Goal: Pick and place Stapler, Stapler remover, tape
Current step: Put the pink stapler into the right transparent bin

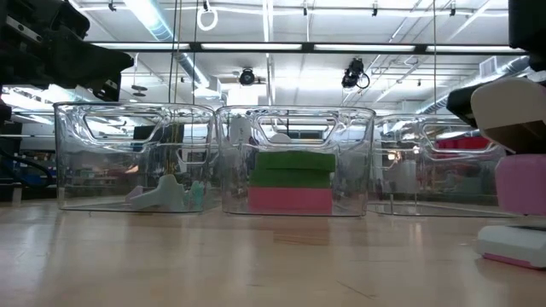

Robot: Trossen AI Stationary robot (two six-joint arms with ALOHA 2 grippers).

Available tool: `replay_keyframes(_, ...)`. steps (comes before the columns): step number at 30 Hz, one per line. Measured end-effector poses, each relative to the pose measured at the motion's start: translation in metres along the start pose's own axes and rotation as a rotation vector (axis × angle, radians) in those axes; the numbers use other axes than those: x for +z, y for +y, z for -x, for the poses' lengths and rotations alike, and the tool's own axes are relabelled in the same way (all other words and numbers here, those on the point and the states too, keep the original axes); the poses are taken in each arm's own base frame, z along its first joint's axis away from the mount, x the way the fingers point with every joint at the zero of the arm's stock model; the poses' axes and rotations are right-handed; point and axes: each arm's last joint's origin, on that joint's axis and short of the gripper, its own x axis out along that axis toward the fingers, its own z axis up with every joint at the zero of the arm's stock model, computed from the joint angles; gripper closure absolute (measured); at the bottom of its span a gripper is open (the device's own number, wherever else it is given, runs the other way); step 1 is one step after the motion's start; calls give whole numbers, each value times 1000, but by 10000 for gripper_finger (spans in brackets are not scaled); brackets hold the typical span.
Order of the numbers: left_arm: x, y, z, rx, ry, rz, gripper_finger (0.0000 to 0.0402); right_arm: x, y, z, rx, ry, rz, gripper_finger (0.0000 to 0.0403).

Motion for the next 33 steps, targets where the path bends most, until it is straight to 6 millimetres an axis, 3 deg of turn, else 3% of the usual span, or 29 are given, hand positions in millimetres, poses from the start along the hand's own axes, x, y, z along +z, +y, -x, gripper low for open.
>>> replay_keyframes(7,0,0,0,0,0,0,376,0,0,0,9,-2,0,111)
replay_keyframes(33,0,0,0,0,0,0,376,5,4,0,71,-46,-3,243)
